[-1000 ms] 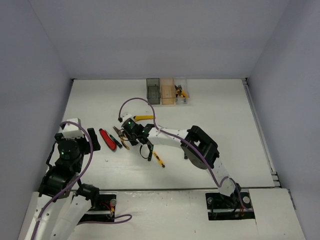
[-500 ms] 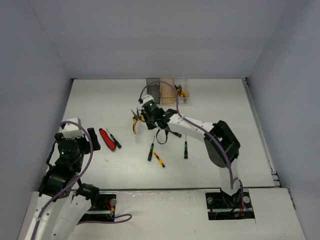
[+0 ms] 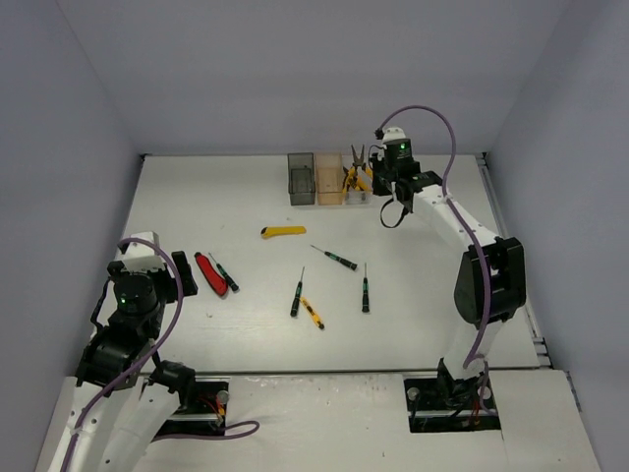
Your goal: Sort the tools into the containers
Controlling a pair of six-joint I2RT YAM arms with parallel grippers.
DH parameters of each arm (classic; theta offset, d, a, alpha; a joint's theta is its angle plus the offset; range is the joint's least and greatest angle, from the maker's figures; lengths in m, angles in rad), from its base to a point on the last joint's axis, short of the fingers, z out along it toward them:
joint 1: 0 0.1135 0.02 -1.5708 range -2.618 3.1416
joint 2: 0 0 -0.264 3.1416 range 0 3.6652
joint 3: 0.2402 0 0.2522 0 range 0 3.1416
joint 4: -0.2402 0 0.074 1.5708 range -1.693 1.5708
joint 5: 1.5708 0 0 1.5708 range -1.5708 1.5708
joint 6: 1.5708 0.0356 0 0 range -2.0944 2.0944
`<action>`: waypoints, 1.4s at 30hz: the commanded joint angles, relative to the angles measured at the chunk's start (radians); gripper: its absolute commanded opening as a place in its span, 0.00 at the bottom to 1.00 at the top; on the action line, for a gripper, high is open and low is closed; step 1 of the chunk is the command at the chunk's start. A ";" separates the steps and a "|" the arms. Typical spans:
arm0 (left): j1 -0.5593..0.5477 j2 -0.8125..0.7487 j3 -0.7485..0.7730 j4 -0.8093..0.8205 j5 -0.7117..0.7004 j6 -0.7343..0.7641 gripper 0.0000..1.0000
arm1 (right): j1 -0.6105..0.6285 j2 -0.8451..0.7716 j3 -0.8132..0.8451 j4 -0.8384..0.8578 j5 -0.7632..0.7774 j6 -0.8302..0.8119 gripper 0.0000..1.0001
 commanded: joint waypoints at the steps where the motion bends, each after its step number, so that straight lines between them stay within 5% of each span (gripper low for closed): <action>1: -0.001 0.023 0.028 0.033 -0.002 0.007 0.82 | -0.028 0.057 0.113 0.061 -0.088 -0.047 0.00; 28: 0.000 0.034 0.028 0.033 0.009 0.004 0.82 | -0.078 0.286 0.277 0.042 -0.061 -0.017 0.00; 42: 0.000 0.040 0.026 0.033 0.009 0.004 0.82 | -0.075 0.330 0.328 0.028 -0.065 -0.009 0.10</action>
